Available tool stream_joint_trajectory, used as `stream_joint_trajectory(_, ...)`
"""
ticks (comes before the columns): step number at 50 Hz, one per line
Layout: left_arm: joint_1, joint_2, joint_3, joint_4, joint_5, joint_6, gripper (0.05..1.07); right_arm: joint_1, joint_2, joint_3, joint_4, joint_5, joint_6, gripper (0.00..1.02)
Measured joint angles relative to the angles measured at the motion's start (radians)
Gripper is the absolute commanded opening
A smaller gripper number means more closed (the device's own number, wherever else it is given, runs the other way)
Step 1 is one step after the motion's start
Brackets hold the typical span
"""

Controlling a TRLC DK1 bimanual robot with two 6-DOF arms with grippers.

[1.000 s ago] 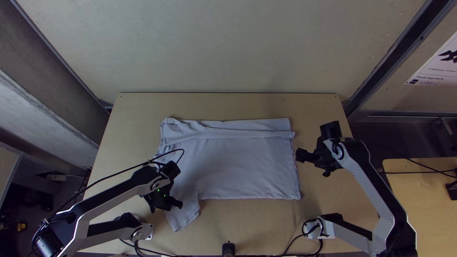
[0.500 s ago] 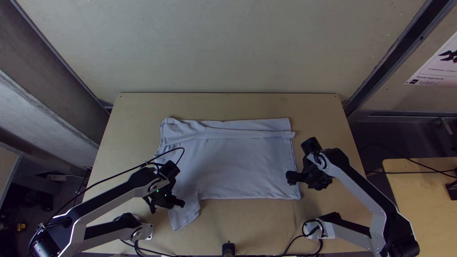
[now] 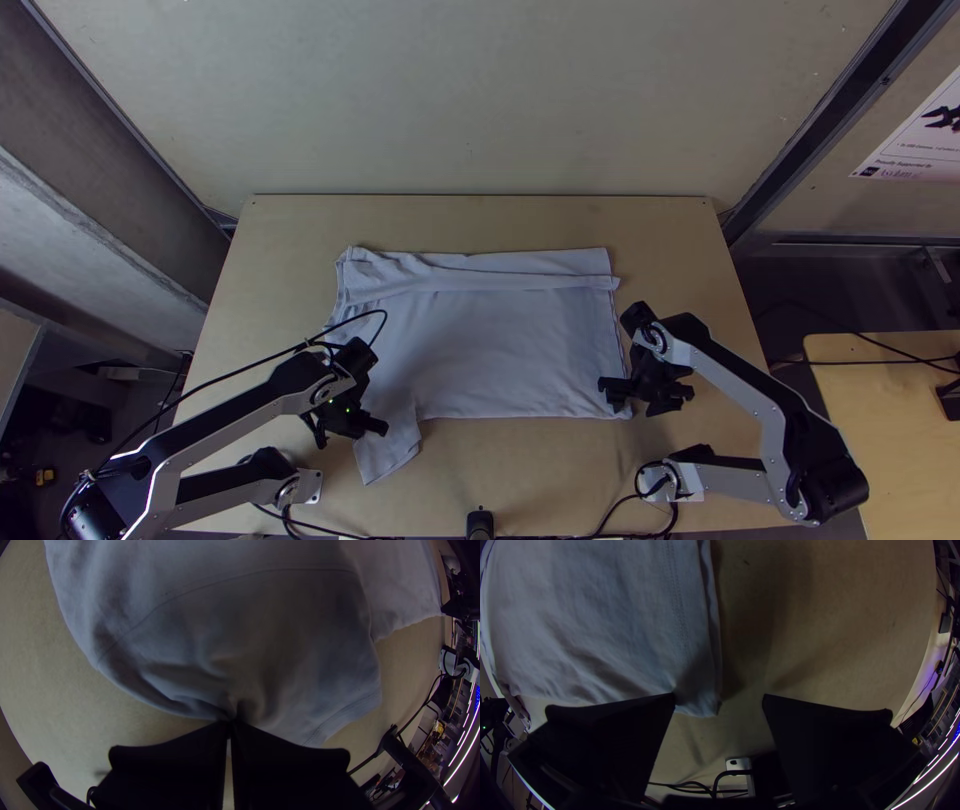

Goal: Fold the t-shirt

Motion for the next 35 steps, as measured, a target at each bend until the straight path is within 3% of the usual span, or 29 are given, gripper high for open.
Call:
stream_joint_trajectory(3, 0.000, 0.000, 0.000, 0.001, 0.000, 0.000, 0.08, 0.000, 0.003, 0.000, 0.012, 0.000, 0.000, 0.44)
stream_joint_trajectory(10, 0.002, 0.000, 0.000, 0.003, 0.000, 0.000, 0.08, 0.008, 0.010, -0.003, 0.019, -0.001, 0.000, 0.42)
stream_joint_trajectory(16, 0.016, 0.000, 0.000, 0.006, 0.004, 0.006, 0.08, 0.023, 0.016, -0.007, 0.019, -0.014, -0.001, 0.18)
stream_joint_trajectory(22, 0.036, 0.000, 0.000, 0.018, 0.008, 0.015, 0.08, 0.047, 0.016, -0.007, 0.028, -0.020, -0.015, 0.02)
stream_joint_trajectory(35, 0.108, -0.020, 0.000, 0.061, 0.003, 0.030, 0.08, 0.066, 0.005, -0.007, 0.033, -0.026, -0.019, 0.02)
